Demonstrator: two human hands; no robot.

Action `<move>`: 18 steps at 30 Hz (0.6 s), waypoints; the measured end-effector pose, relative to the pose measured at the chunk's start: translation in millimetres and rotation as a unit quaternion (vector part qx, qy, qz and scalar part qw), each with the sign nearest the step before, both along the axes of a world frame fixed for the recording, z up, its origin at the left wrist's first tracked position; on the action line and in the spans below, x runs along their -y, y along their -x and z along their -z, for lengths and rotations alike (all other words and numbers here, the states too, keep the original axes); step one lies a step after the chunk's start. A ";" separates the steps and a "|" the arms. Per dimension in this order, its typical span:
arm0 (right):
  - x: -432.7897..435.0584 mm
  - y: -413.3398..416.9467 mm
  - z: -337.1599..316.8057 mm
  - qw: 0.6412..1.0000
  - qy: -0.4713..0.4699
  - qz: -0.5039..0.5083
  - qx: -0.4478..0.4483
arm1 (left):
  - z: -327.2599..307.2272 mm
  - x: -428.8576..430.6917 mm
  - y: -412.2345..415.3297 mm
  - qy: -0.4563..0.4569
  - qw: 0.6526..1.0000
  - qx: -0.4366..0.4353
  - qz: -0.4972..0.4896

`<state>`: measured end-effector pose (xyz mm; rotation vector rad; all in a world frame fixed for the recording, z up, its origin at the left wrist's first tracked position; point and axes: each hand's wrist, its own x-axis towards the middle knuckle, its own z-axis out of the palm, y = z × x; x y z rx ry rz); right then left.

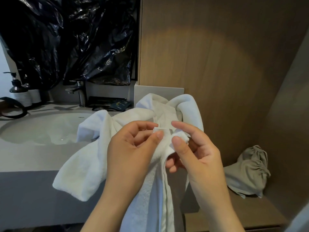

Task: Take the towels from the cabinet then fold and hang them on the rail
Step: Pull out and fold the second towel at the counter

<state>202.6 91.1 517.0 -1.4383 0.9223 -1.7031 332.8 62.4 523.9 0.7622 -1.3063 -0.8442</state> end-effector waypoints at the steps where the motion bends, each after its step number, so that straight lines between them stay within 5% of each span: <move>1: 0.2 1.8 -0.3 1.000 -0.004 -0.022 -0.002 | 0.0 0.8 -3.7 -0.007 1.000 0.001 0.012; 6: 5.0 6.4 -4.6 0.996 -0.003 -0.084 -0.012 | 3.3 4.9 -19.4 -0.041 0.995 0.021 0.084; 18: 24.8 2.5 0.4 0.957 0.137 0.185 -0.173 | 7.2 8.9 -15.8 -0.045 0.999 -0.023 0.014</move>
